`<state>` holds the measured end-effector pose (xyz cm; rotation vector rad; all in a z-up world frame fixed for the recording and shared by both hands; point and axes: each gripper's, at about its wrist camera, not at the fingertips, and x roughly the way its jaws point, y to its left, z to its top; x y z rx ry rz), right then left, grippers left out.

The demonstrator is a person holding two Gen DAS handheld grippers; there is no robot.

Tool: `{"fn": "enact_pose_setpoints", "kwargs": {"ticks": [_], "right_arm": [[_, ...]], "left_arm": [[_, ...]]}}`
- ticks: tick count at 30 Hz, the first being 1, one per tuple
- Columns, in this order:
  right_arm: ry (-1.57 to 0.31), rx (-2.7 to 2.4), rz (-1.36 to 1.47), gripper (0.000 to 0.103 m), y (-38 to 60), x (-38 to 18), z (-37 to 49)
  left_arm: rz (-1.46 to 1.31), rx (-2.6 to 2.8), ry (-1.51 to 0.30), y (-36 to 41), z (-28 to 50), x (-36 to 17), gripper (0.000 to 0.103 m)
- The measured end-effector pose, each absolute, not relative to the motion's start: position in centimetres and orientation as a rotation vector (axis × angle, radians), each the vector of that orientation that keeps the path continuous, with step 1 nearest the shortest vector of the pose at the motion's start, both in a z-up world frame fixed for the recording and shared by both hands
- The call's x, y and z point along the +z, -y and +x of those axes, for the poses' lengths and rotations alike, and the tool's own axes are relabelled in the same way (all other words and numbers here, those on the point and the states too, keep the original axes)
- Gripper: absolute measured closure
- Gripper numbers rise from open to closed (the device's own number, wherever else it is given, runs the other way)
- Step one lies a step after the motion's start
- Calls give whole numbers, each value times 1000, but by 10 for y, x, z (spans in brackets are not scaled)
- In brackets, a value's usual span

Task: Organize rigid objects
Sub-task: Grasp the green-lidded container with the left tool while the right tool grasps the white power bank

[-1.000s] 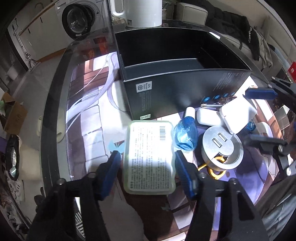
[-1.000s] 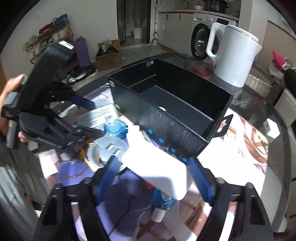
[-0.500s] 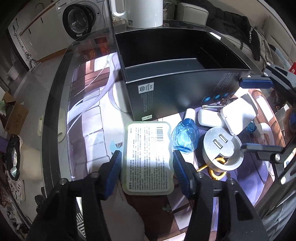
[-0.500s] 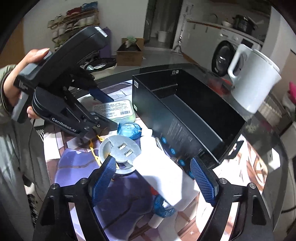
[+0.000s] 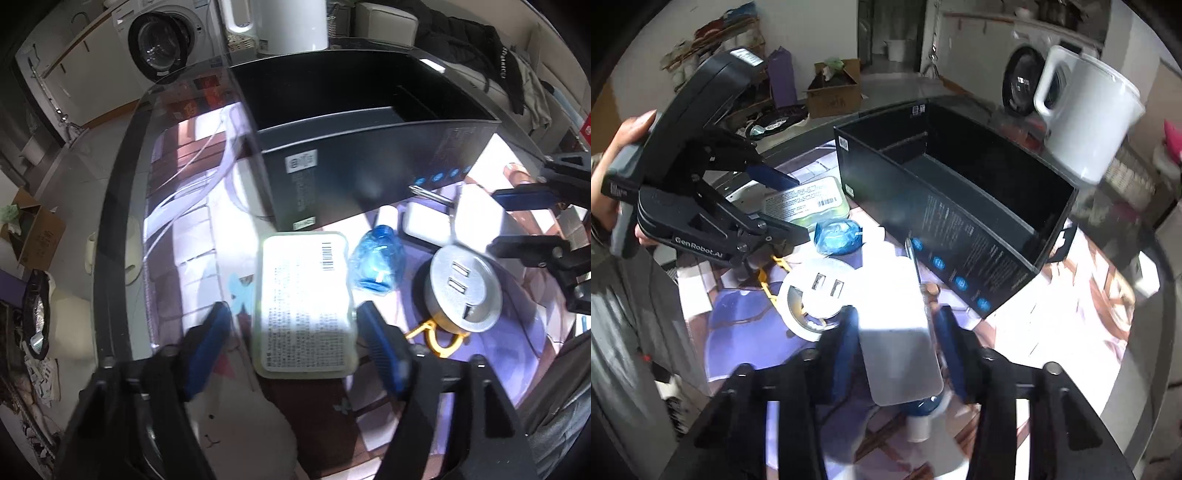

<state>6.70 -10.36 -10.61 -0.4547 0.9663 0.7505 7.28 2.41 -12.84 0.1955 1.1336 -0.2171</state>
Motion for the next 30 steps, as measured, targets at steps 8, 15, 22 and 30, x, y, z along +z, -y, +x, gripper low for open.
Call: {"fn": "enact_pose_setpoints", "kwargs": {"ticks": [8, 15, 22, 30], "right_arm": [[-959, 713, -460, 69, 101, -108, 65], [-965, 704, -443, 50, 103, -111, 68], [-960, 677, -484, 46, 94, -112, 60], [-904, 565, -613, 47, 74, -112, 40]], "left_arm": [[135, -209, -1154, -33, 77, -132, 20], [182, -273, -1138, -16, 73, -127, 48], [214, -254, -1115, -13, 74, -125, 47], [259, -210, -1079, -13, 82, -125, 36]]}}
